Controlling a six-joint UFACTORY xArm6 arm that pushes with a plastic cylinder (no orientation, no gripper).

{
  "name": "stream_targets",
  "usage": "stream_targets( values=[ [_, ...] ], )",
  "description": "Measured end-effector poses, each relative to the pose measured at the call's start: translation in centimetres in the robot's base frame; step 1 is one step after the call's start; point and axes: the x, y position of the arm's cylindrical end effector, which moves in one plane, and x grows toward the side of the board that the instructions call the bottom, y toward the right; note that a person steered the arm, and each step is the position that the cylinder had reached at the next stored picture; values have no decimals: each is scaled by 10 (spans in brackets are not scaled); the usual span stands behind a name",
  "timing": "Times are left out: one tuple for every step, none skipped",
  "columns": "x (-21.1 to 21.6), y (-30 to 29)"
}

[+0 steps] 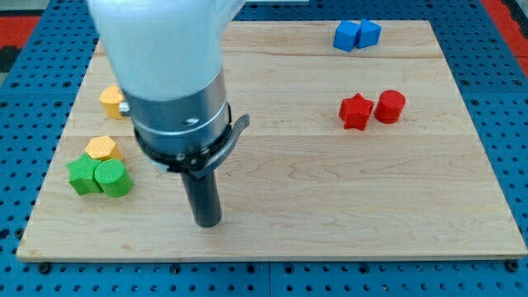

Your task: Point your arm to the green star

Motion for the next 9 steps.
stream_targets(
  values=[
    [37,-52],
    [38,-134],
    [26,-227],
    [-11,-222],
    [-25,-219],
    [-25,-217],
    [-25,-217],
    [-25,-214],
    [-27,-210]
  ],
)
